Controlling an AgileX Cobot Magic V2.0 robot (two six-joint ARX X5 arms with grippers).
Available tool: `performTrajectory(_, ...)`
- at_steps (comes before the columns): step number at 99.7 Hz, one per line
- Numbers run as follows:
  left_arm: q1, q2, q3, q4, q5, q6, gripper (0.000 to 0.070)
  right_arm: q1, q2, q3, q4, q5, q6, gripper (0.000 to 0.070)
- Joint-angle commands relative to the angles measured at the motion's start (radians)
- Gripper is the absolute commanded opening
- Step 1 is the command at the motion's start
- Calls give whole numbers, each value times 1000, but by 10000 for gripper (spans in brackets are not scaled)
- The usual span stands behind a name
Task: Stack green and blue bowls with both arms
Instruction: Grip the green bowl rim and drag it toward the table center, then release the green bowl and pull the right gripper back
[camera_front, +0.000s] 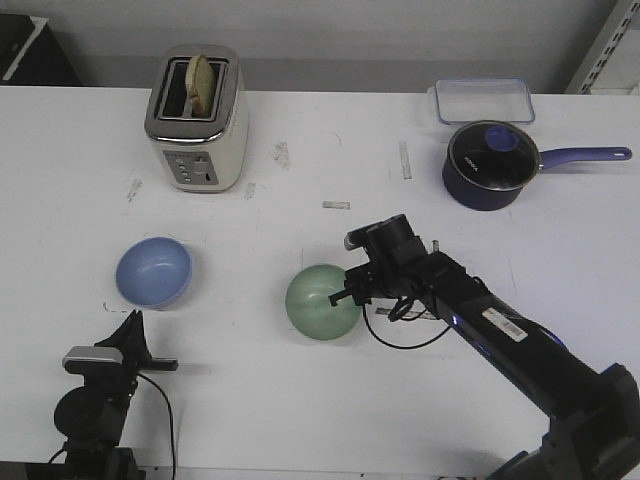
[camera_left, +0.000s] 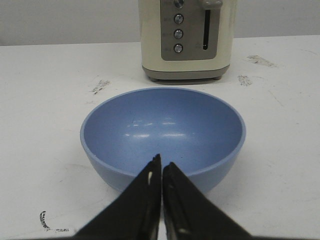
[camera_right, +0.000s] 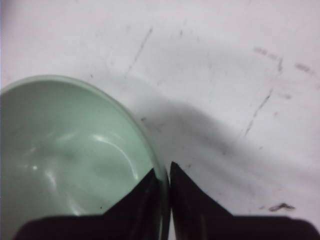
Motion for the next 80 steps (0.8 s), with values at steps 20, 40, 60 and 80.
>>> performTrajectory(20, 0, -1, -21, 13, 2, -5, 3, 8, 69, 16, -22, 39, 13, 5)
performTrajectory(40, 0, -1, -21, 13, 2, -5, 3, 8, 69, 17, -21, 39, 11, 68)
performTrajectory(60, 0, -1, -21, 13, 2, -5, 3, 7, 59, 32, -20, -21, 10, 501)
performTrajectory(80, 0, -1, -21, 13, 2, -5, 3, 4, 6, 88, -19, -31, 6, 493)
